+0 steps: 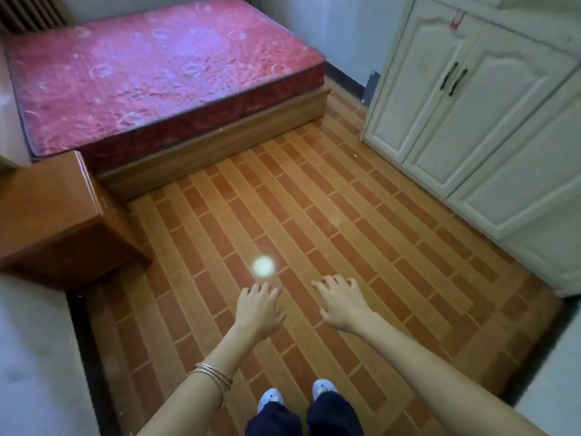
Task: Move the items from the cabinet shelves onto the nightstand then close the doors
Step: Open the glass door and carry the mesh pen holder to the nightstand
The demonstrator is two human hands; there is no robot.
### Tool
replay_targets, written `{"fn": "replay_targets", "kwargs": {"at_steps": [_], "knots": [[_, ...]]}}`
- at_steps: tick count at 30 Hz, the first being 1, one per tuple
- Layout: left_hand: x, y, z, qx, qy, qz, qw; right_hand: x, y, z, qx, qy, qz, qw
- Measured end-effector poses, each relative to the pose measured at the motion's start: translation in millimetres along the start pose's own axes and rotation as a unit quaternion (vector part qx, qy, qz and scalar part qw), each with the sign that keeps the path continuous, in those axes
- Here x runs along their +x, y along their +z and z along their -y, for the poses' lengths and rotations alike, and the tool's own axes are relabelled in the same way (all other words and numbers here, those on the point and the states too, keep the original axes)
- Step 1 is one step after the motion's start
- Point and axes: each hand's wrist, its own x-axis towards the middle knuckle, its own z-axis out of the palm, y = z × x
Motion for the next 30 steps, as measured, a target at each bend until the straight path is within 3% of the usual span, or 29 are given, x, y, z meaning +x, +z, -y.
{"fn": "replay_targets", "kwargs": {"at_steps": [10,19,30], "knots": [[38.3,5.9,-55.2,0.025,0.088,0.049,0.995,-20.2,28.2,-51.3,0.030,0.058,-0.017,0.998],[111.8,-26.1,-139.3,0.036,0.107,0.047,0.992,-7.3,10.0,-162.5,0.060,0.062,-0.022,0.996],[235.3,-126.2,-271.2,0.033,0.157,-0.078,0.984,-6.0,-60.1,-343.0,0.041,0.116,-0.087,0.989]]}}
